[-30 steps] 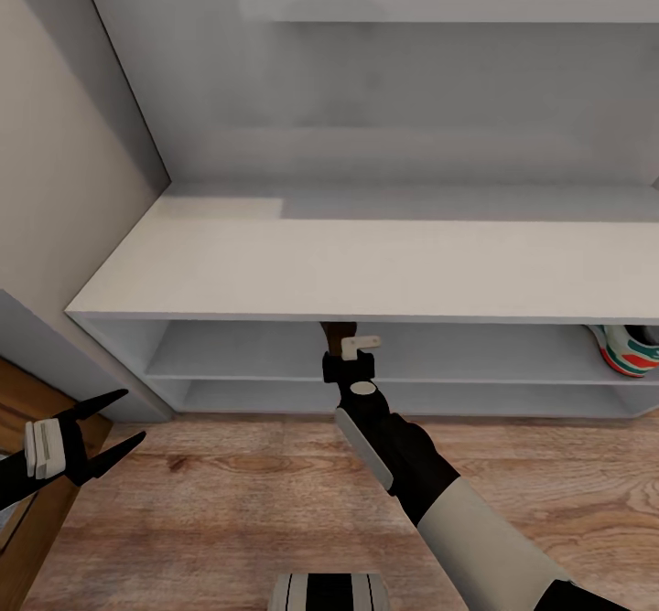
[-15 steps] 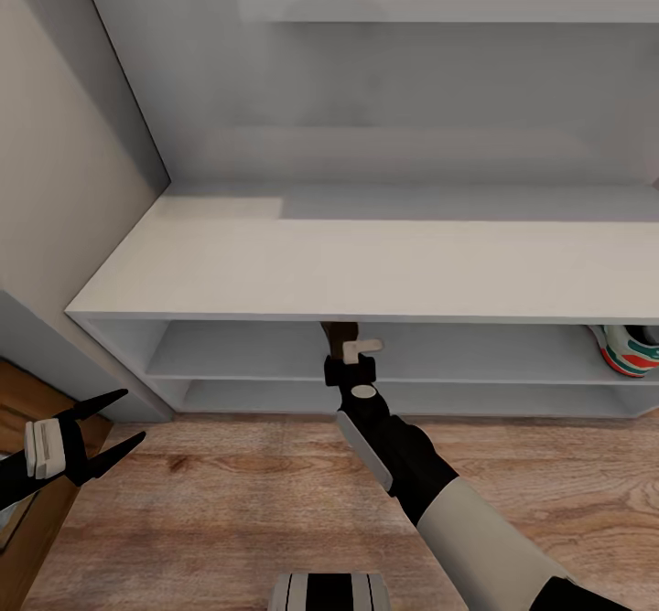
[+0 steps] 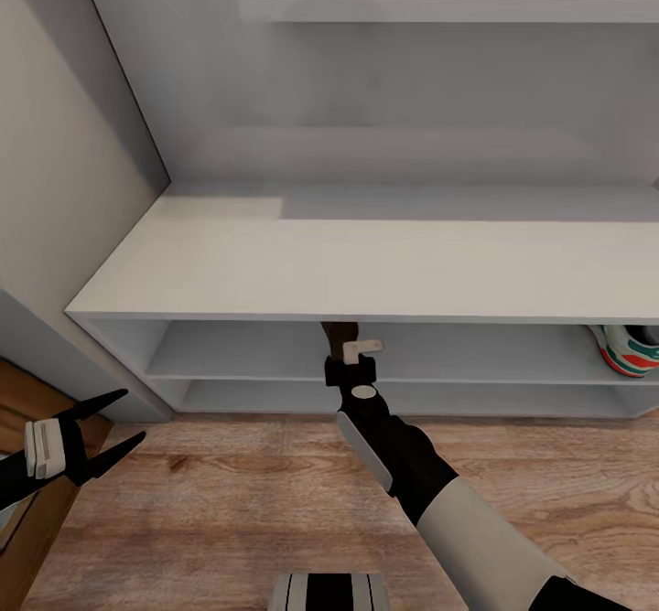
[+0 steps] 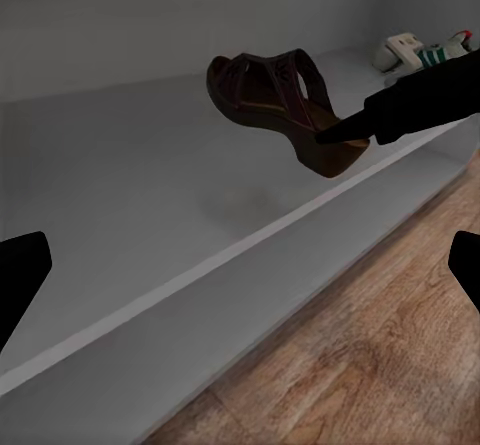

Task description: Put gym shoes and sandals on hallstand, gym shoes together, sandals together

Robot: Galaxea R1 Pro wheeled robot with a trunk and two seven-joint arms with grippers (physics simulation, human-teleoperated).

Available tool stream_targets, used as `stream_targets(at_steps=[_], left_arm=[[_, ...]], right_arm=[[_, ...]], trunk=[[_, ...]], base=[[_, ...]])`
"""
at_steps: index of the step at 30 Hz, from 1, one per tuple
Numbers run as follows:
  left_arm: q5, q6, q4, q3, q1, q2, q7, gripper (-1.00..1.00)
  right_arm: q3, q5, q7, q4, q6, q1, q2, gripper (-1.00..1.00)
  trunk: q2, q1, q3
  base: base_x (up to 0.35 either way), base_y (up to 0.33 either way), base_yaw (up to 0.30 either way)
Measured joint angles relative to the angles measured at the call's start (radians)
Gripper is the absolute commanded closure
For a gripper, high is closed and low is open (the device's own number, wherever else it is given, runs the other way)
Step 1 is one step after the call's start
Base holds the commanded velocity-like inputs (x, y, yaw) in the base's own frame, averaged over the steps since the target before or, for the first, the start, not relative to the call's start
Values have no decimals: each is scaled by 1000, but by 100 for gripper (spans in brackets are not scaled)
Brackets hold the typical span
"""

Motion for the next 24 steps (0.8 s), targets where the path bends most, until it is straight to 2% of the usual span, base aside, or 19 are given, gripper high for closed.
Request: stream_targets(at_steps=[7,8,24], left_arm=[[0,0,0,0,0,0,0,-100],[0,0,0,0,0,0,0,-100],[0,0,0,0,0,0,0,-100]], right_arm=[[0,0,0,1,0,0,0,100],[0,0,0,1,0,0,0,-100],[0,1,0,2,0,0,0,-100]], trunk=[[0,0,0],[0,0,0],[0,0,0]], base=[[0,0,0],[0,0,0],[0,0,0]])
